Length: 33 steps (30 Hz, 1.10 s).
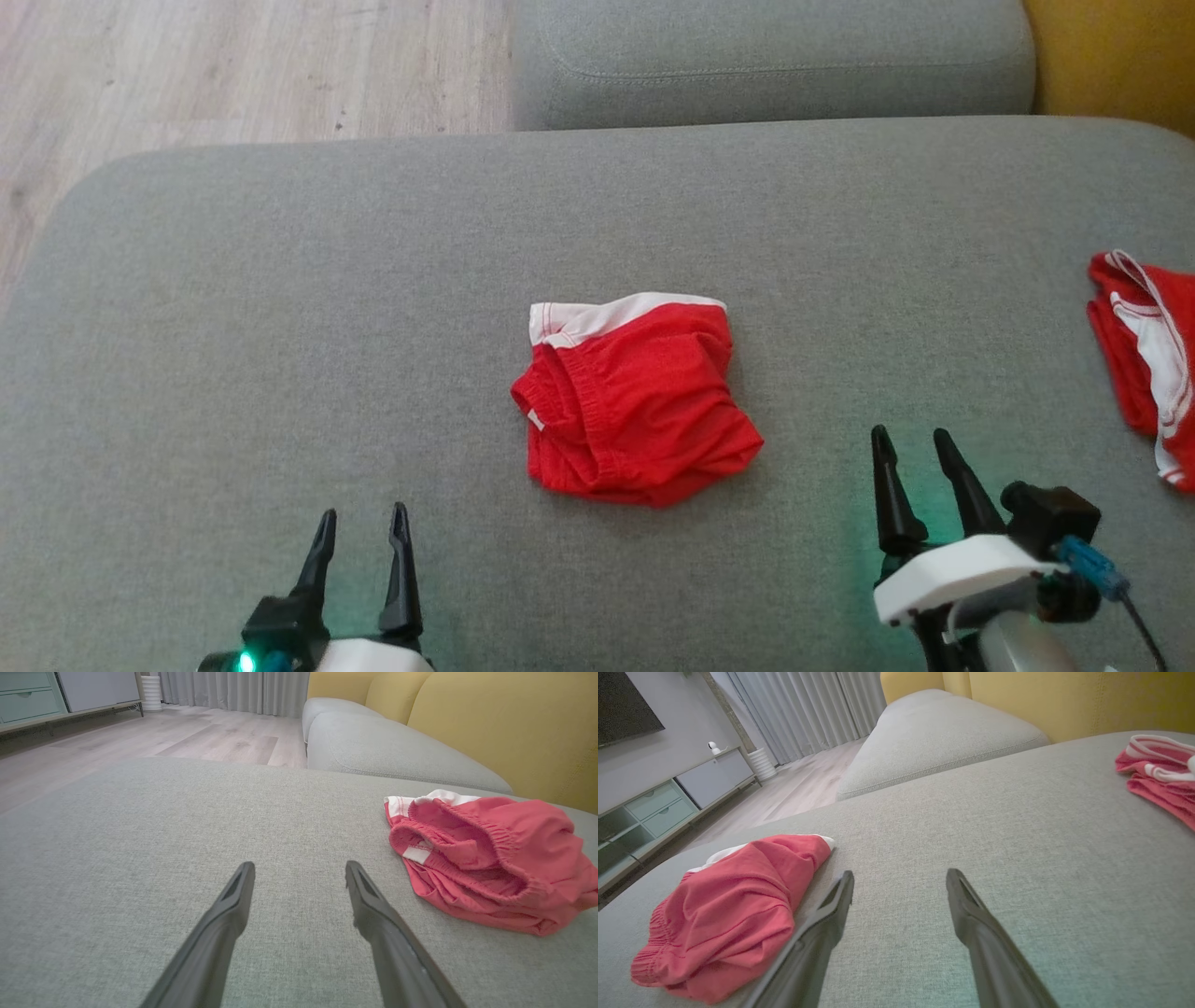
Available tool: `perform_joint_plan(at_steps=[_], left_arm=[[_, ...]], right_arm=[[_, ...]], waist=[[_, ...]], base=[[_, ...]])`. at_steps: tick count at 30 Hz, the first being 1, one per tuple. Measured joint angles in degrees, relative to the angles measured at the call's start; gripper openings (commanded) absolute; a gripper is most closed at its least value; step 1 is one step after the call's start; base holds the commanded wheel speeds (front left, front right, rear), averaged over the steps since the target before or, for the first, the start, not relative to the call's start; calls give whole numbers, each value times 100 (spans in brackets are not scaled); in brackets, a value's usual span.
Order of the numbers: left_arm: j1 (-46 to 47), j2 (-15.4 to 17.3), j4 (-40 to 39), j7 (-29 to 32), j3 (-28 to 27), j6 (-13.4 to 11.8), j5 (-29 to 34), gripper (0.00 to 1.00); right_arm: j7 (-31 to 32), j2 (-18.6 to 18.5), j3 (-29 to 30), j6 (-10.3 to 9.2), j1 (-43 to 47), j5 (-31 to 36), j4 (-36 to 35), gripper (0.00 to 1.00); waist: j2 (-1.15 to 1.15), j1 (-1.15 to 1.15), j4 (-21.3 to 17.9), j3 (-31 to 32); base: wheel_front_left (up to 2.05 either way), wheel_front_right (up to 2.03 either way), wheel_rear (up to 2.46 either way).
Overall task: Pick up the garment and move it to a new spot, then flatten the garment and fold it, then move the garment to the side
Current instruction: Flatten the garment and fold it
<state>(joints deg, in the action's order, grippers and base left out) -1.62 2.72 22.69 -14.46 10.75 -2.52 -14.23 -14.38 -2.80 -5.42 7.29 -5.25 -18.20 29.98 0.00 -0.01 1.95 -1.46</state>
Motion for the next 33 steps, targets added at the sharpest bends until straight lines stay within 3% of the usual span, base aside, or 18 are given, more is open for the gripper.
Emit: perform_joint_plan(at_steps=[4,11,18,19,20,21,33], left_arm=[[27,0,-11,0,19,2,1,100],[169,1,34,0,221,55,-70,100],[188,2,99,0,269,58,-99,100],[194,2,100,0,269,58,-99,100],[205,2,100,0,267,58,-99,100],[220,2,100,0,257,58,-99,100],[252,2,90,0,261,103,-142,100]], right_arm=[[0,-1,-311,0,-47,-186,49,100],[0,0,-1475,1,-636,-936,634,100],[0,-7,-1757,1,-979,-1344,1161,100],[0,-7,-1802,0,-983,-1376,1179,93],[0,-7,-1833,1,-984,-1394,1202,51],[0,-7,-1858,1,-984,-1422,1200,0],[0,-12,-2269,1,-604,-1218,557,0]], waist=[[0,0,41,-67],[0,1,261,-238],[0,1,514,-408],[0,1,530,-429],[0,1,542,-443],[0,1,547,-453],[0,1,268,-371]], base=[[0,0,0],[0,0,0],[0,0,0],[0,0,0],[0,0,0],[0,0,0],[0,0,0]])
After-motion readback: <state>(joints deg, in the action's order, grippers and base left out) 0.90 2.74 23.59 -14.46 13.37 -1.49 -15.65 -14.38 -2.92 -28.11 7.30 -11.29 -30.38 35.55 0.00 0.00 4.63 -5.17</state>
